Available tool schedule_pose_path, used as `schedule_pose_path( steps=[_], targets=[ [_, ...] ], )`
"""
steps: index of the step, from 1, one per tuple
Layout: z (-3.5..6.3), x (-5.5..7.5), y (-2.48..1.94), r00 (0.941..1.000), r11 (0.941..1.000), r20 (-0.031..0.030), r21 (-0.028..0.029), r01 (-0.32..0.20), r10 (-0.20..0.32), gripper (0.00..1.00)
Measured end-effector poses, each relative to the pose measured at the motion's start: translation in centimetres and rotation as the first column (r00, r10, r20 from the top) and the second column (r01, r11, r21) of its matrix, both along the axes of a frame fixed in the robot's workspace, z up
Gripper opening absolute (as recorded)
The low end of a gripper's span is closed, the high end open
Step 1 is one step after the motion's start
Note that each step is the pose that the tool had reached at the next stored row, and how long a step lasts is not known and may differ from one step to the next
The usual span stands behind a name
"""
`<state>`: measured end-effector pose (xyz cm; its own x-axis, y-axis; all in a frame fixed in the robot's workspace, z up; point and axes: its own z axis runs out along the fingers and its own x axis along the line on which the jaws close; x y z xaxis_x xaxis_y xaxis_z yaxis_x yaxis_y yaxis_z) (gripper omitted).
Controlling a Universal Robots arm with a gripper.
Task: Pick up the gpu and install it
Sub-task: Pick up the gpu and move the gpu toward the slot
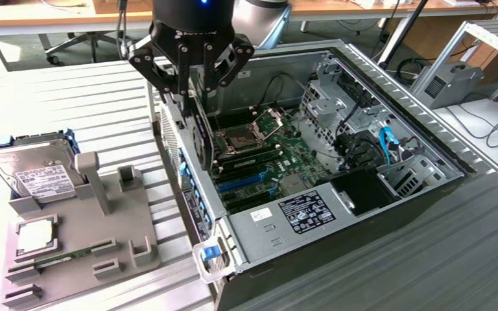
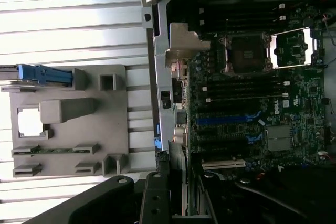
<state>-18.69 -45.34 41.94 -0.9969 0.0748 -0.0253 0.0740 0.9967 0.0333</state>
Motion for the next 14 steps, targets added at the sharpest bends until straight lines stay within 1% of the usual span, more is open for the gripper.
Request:
schedule_pose_path(
  steps=[14],
  targets=[
    [-0.09,1.6,0.00,1.0000,1.0000,0.0000,-0.0024,0.000,0.000,0.26]
  ],
)
